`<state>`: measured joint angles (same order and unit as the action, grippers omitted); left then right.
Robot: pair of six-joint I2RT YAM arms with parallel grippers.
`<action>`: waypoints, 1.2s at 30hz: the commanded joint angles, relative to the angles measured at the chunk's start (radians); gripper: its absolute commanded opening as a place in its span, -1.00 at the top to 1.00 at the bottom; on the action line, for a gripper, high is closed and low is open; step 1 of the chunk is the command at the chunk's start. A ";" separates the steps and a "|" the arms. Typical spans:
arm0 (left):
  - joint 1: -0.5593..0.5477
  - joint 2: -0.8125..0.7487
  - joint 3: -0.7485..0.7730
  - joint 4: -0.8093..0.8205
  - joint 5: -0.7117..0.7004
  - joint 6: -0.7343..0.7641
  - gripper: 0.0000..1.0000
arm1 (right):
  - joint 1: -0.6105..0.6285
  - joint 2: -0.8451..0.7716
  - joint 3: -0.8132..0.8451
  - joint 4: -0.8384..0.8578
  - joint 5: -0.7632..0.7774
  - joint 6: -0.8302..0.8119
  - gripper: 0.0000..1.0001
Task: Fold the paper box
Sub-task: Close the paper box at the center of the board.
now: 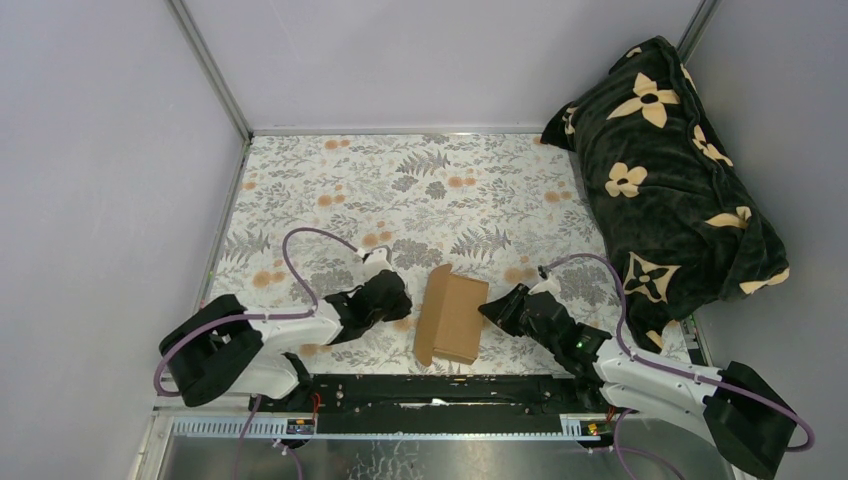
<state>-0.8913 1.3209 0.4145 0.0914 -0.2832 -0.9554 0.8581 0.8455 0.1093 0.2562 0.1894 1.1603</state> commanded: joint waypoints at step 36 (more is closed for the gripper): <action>-0.082 0.080 0.011 0.240 0.125 -0.037 0.76 | 0.024 0.031 -0.095 -0.371 0.003 0.050 0.50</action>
<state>-0.9646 1.4357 0.3946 0.3607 -0.1600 -0.9932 0.8608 0.8211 0.0921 0.2375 0.1951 1.2640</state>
